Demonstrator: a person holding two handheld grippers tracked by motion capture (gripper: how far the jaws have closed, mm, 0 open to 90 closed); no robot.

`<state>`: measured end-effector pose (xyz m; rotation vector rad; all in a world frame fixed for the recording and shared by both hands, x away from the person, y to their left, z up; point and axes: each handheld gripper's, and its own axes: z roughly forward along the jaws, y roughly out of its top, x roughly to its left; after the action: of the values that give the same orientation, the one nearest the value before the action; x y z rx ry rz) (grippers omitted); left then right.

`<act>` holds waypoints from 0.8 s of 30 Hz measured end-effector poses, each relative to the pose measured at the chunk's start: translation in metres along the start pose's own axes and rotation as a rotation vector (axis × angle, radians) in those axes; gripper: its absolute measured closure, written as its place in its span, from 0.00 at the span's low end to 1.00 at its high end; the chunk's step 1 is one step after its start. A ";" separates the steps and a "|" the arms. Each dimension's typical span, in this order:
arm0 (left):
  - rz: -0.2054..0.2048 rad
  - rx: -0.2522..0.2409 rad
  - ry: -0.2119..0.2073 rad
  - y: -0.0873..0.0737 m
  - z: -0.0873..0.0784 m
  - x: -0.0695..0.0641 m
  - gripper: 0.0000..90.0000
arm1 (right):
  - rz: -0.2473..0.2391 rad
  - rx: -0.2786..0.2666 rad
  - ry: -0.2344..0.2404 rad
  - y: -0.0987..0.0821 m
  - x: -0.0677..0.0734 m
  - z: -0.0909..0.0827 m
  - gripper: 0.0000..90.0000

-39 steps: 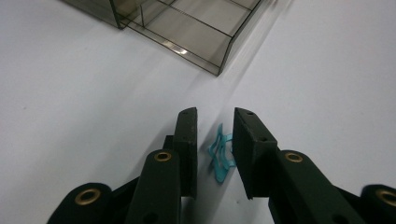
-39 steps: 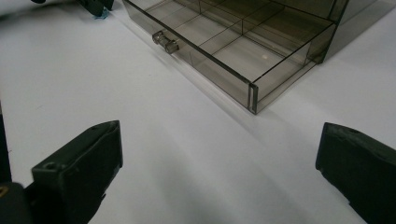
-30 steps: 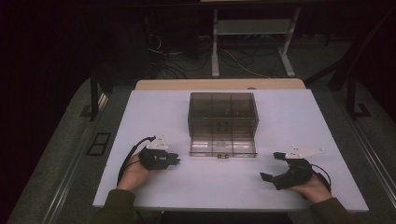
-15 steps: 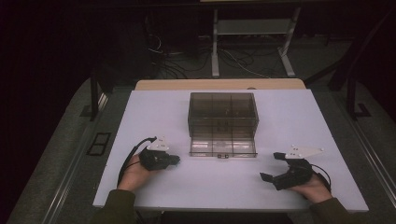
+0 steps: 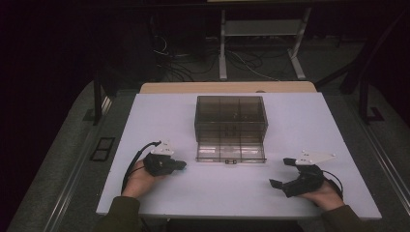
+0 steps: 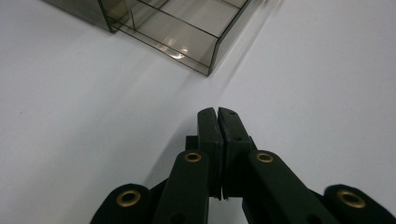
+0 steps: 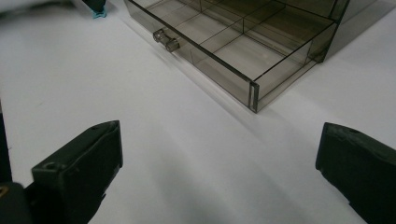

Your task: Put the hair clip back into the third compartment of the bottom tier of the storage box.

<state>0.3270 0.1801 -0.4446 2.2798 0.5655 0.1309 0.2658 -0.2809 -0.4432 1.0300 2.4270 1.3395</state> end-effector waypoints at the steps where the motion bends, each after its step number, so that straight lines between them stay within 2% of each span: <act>1: -0.001 0.000 -0.001 0.000 0.000 0.000 0.98 | 0.000 0.000 0.000 0.000 0.000 0.000 0.00; 7: -0.009 -0.015 0.001 0.002 -0.003 0.000 0.98 | -0.001 0.000 -0.001 0.000 0.000 0.000 0.00; 13: -0.036 -0.064 0.003 0.003 -0.008 -0.001 0.98 | -0.005 -0.002 -0.002 0.000 0.000 0.000 0.00; 24: -0.049 -0.117 0.007 0.008 -0.016 0.000 0.98 | -0.002 0.002 0.000 -0.001 0.000 0.001 0.00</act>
<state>0.3258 0.1862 -0.4278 2.1511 0.6016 0.1443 0.2658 -0.2805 -0.4440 1.0278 2.4285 1.3368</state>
